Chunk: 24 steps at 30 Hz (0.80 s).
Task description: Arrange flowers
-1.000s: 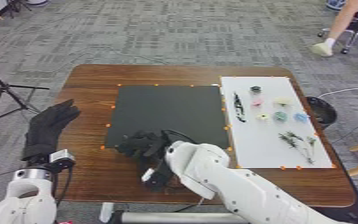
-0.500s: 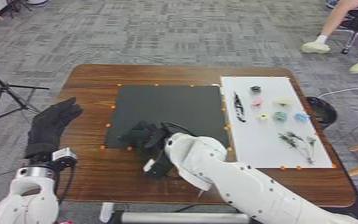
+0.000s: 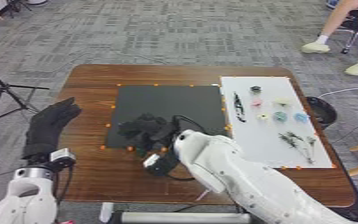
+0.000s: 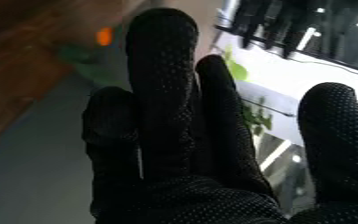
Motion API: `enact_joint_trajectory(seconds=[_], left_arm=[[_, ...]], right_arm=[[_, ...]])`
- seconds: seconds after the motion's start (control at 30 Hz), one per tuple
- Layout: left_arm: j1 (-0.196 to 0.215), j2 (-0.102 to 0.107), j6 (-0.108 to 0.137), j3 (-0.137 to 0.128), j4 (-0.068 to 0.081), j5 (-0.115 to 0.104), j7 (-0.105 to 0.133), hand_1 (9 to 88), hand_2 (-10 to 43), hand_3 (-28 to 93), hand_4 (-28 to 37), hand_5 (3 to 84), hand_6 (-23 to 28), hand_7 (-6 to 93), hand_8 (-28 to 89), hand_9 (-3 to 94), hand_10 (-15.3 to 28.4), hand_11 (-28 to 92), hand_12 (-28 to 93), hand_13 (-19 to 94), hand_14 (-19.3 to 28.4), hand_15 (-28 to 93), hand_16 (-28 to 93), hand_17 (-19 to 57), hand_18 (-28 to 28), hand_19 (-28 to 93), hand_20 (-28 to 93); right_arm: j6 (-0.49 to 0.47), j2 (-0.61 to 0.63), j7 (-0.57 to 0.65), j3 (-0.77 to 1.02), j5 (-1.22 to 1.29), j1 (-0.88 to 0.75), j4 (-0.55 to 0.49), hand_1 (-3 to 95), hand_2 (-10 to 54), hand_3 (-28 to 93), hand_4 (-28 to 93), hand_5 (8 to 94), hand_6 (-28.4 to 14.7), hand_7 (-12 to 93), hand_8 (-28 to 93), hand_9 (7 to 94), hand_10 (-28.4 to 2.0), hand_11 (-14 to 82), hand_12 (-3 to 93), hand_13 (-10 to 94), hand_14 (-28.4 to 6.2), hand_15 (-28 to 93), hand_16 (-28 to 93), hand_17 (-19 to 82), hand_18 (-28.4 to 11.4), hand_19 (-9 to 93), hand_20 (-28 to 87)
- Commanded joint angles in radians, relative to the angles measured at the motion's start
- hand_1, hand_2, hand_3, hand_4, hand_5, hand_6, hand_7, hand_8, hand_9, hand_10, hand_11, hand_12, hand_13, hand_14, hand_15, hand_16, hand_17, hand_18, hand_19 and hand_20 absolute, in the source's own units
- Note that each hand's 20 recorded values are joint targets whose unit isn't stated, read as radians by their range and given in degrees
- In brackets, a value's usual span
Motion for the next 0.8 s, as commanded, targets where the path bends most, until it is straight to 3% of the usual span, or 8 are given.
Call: enact_joint_trajectory(seconds=[0.03, 0.8], left_arm=[[0.028, -0.006, 0.005, -0.024, -0.018, -0.002, -0.004, 22.1, 3.7, 71, -28.3, 50.8, 3.7, 13.2, -7, 49.3, 15.1, 20, 12, 38, 19.0, 24, 0, 6.7, 13.0, 12, 21], [0.009, -0.007, -0.011, -0.006, -0.009, 0.002, -0.005, 22.3, 3.7, 71, -28.3, 50.8, 3.9, 13.1, -7, 49.3, 15.2, 20, 12, 38, 18.9, 24, 0, 6.7, 13.0, 12, 21]], right_arm=[[0.032, 0.148, 0.01, 0.078, -0.036, -0.111, -0.066, 23.9, 10.6, 55, -9, 62.1, -6.0, 7, -6, 58.7, -15.0, 7.5, 9.4, 86, -8.1, 43, 30, 48, -19.2, 86, 45], [-0.023, 0.02, 0.041, 0.001, -0.117, -0.063, 0.062, 24.1, 10.9, 54, -9, 61.6, -6.4, 6, -6, 58.4, -15.4, 7.3, 9.6, 87, -8.0, 43, 31, 48, -19.3, 87, 44]])
